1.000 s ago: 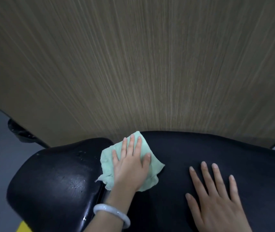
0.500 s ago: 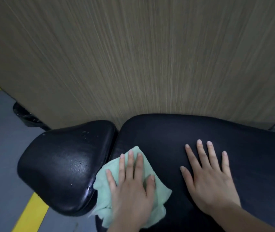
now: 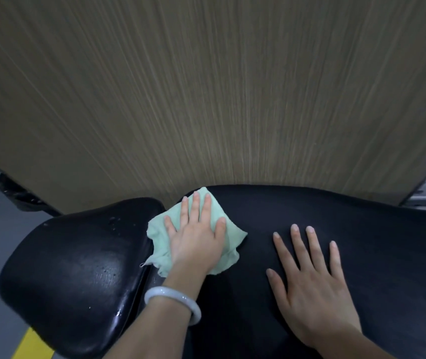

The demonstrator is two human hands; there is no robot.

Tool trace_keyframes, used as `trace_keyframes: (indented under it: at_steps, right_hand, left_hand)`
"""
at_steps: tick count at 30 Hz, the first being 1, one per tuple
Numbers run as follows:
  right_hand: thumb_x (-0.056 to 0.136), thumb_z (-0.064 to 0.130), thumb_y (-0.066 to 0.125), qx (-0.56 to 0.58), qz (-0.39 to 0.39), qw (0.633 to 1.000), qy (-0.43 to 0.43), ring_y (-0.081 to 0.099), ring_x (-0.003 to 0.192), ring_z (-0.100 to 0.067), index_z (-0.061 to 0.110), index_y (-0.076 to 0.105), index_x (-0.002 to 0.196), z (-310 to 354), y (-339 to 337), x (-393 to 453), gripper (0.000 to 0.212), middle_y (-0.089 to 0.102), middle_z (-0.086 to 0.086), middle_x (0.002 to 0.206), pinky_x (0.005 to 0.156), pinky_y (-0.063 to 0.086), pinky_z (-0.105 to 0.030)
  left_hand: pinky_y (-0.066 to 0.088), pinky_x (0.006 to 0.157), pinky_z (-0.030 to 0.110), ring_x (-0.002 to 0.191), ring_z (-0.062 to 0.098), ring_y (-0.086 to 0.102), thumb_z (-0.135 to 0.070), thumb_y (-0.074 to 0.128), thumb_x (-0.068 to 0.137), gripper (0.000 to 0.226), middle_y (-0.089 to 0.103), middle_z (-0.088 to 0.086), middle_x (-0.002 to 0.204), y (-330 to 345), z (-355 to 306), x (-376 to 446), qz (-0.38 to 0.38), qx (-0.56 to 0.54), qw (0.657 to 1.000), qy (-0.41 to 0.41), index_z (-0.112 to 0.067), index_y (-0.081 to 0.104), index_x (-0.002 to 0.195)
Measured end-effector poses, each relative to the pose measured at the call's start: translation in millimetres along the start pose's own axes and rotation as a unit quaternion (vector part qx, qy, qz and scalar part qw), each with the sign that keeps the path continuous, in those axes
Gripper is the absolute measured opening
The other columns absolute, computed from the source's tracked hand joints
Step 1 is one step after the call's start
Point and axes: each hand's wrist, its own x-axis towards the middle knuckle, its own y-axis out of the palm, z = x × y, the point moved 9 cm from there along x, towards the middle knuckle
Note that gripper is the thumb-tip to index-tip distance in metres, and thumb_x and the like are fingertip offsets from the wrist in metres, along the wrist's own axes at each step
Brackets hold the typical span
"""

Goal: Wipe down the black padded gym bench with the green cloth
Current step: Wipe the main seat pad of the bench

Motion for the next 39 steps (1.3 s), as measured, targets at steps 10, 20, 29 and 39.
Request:
trace_keyframes:
  at_steps: [10, 20, 29, 39]
  right_hand:
    - [0.098, 0.049, 0.016, -0.008, -0.006, 1.000, 0.005, 0.031, 0.140, -0.033, 0.016, 0.045, 0.142, 0, 2, -1, 0.062, 0.040, -0.014, 0.148, 0.110, 0.019, -0.057]
    - [0.097, 0.046, 0.022, -0.023, -0.031, 0.999, 0.001, 0.030, 0.141, -0.032, 0.017, 0.043, 0.143, 0, 3, 1, 0.058, 0.040, -0.012, 0.149, 0.111, 0.016, -0.055]
    - [0.099, 0.046, 0.016, -0.012, -0.067, 0.998, -0.005, 0.033, 0.139, -0.033, 0.015, 0.044, 0.142, 0, 0, 1, 0.060, 0.042, -0.014, 0.147, 0.109, 0.020, -0.056]
    - [0.096, 0.045, 0.026, -0.030, -0.052, 0.998, -0.005, 0.033, 0.139, -0.033, 0.017, 0.045, 0.142, 2, -2, 2, 0.057, 0.043, -0.013, 0.146, 0.109, 0.018, -0.055]
  left_hand:
    - [-0.004, 0.114, 0.052, 0.147, 0.012, -0.006, -0.059, 0.006, 0.089, 0.070, 0.005, -0.009, 0.160, 8, -4, -94, -0.056, 0.001, 0.998, 0.040, -0.030, 0.015, 0.152]
    - [-0.007, 0.113, 0.052, 0.145, 0.009, -0.017, -0.059, 0.003, 0.087, 0.069, -0.008, -0.013, 0.160, 11, -7, -114, -0.030, 0.014, 0.997, 0.069, -0.035, 0.000, 0.152]
    - [-0.014, 0.115, 0.050, 0.140, 0.005, -0.027, -0.061, -0.010, 0.076, 0.077, -0.022, -0.018, 0.156, 3, -2, -37, -0.023, 0.008, 0.997, 0.071, -0.038, -0.012, 0.150]
    - [0.006, 0.111, 0.052, 0.147, 0.014, 0.006, -0.056, 0.017, 0.091, 0.066, 0.013, -0.007, 0.160, 8, -2, -105, -0.033, 0.023, 0.995, 0.094, -0.029, 0.017, 0.152]
